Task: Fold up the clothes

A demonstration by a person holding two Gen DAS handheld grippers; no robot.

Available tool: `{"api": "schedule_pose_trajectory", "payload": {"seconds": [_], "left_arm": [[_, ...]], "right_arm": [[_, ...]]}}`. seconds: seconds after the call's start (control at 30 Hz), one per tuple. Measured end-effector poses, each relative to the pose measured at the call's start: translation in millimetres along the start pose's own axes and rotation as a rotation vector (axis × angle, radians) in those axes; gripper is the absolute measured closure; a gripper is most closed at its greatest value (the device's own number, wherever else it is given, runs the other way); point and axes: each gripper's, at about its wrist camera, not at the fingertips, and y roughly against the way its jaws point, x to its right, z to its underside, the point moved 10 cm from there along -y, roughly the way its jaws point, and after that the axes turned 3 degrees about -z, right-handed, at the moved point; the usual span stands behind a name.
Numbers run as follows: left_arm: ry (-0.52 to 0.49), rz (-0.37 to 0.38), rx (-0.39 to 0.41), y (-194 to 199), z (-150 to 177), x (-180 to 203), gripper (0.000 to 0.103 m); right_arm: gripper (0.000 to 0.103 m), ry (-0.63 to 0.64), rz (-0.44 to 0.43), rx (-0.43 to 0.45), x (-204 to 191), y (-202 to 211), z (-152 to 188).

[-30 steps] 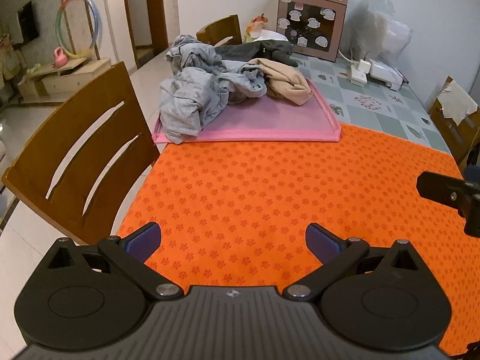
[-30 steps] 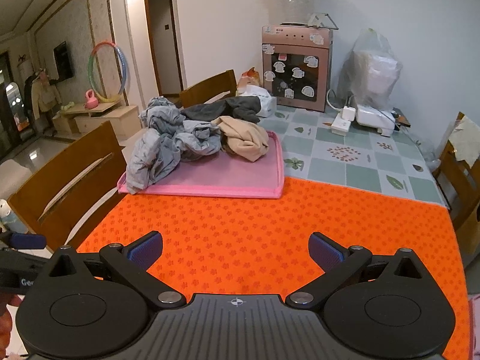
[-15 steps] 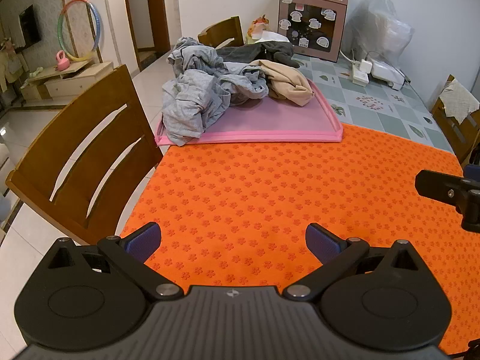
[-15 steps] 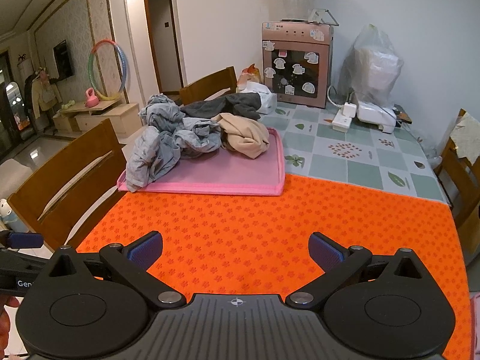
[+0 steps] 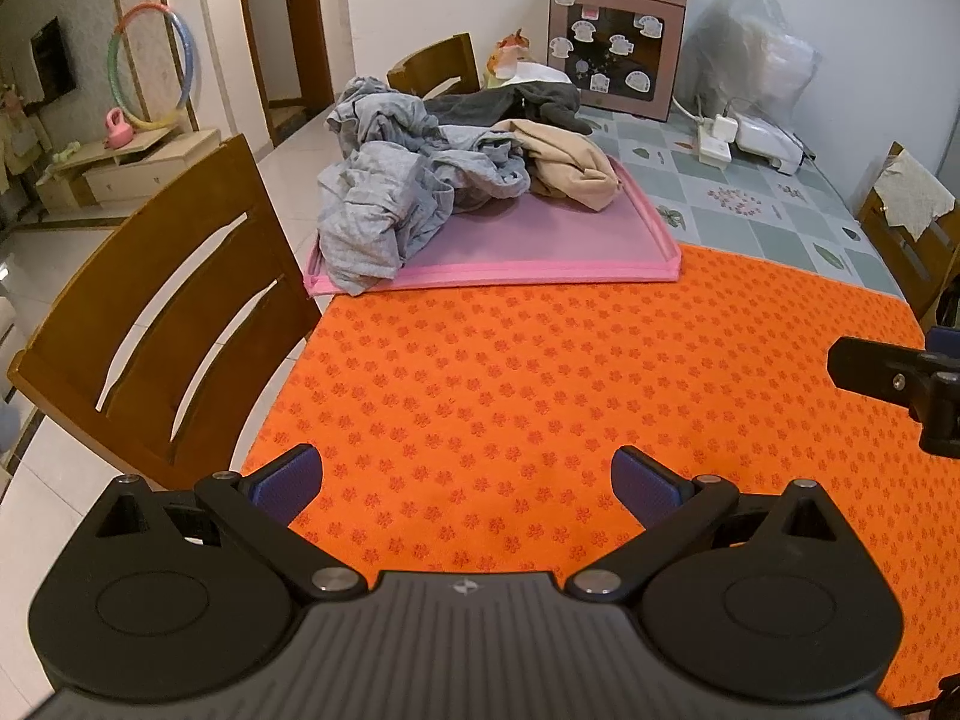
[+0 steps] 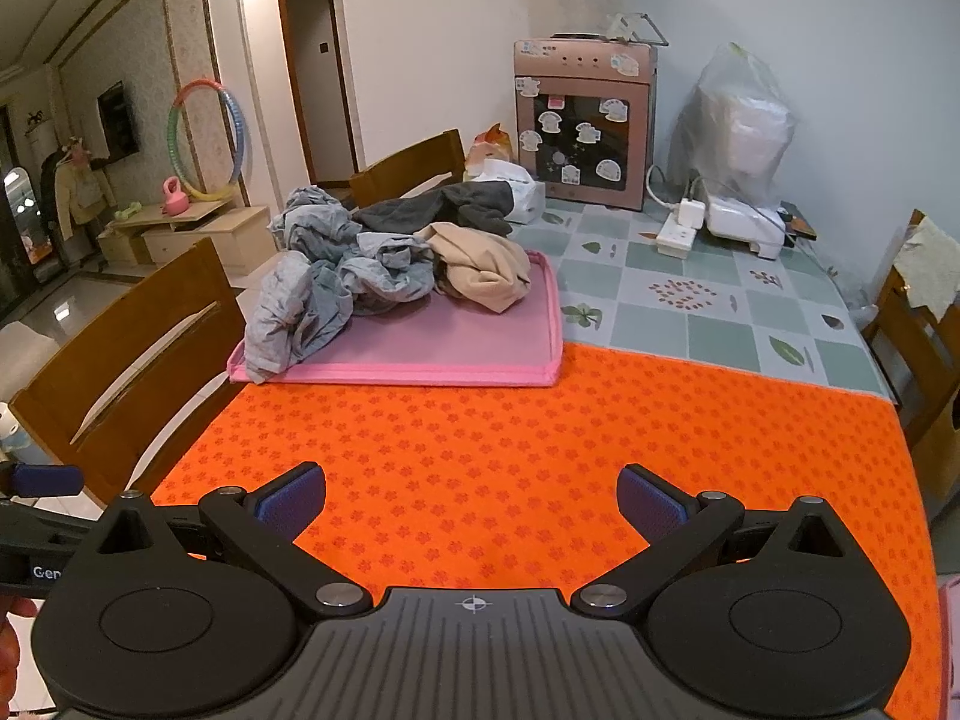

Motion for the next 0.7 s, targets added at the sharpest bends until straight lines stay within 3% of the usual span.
{"api": "schedule_pose_trajectory", "payload": {"seconds": [0.7], "left_arm": [[0.005,0.008,-0.02,-10.5,-1.7,-3.2,0.0]], "right_arm": [[0.0,0.014,0.003,-0.035,-4.0,-12.0,0.2]]}}
